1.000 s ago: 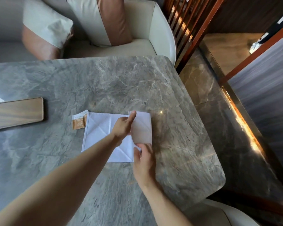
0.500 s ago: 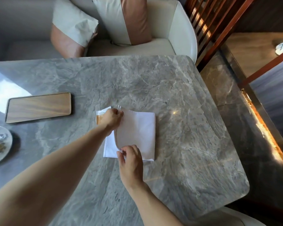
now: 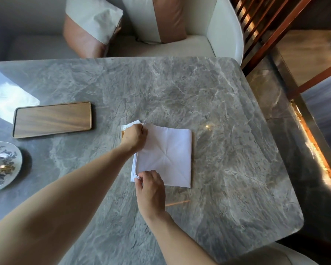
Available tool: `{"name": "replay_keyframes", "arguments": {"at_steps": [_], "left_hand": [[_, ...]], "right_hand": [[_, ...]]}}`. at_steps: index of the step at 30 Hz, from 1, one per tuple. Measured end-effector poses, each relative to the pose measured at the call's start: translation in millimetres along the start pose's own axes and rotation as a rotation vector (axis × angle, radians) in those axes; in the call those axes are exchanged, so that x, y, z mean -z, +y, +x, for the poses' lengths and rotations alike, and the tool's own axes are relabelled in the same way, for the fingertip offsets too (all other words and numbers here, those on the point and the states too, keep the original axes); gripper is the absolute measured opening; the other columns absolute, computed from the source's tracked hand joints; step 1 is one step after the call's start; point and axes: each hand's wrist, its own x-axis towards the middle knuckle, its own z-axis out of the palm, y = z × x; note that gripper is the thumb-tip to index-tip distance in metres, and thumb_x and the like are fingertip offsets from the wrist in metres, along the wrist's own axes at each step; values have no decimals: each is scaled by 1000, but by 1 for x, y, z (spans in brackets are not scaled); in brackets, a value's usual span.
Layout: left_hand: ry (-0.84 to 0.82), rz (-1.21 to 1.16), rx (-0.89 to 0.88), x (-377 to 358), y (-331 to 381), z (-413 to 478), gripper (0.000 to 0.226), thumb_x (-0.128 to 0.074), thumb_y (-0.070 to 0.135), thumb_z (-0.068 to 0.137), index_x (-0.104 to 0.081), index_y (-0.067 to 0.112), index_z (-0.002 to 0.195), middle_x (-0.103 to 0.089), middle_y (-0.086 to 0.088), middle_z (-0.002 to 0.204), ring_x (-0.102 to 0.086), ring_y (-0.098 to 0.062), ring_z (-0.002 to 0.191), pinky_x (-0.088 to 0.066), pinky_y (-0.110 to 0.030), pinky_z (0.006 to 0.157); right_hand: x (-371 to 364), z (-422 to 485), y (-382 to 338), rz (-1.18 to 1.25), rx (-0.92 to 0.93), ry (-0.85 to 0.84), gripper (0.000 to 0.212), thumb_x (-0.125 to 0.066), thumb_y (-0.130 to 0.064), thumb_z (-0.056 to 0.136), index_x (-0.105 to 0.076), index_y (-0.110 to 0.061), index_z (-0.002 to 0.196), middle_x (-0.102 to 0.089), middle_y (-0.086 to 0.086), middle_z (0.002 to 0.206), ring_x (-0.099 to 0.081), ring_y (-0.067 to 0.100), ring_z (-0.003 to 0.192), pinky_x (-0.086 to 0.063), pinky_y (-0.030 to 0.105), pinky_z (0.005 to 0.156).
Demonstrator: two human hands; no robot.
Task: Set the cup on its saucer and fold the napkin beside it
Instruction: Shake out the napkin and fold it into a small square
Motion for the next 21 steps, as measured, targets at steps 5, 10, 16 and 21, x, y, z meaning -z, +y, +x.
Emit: {"name": "replay_keyframes", "arguments": {"at_steps": [5,10,16,21], "left_hand": [[43,24,-31,0,-13,-5,28,-51,26,95,-44,17,69,-51,0,64,-50,-28,68,-25,-33,50],[172,77,-58,4,-21,-29,20,-55,30,92,-47,13,95,-58,-6,87,-53,-33,77,-43,-40,64],[219,335,-536,-36,-37,-87,56,-51,32,97,-47,-2,142,-48,-23,148,-45,-39,138,-42,-50,110],[14,548,-562,-67,-51,-101,70,-22,45,104,-11,3,160,-7,-15,169,2,-26,156,-6,-46,127]], "right_hand": [[-9,0,4,-29,36,-59,16,-66,-29,88,-68,-14,87,-65,6,87,-60,27,85,-51,41,76],[1,-5,26,-39,129,48,15,-60,-32,88,-69,-20,89,-60,-1,84,-57,22,82,-50,38,71],[24,25,76,-303,21,175,45,-53,-20,84,-59,-17,129,-57,3,136,-51,28,129,-42,40,99],[18,38,99,-474,97,-105,67,-35,-40,99,-19,-11,157,-12,4,167,-4,17,154,-13,38,122]]}}
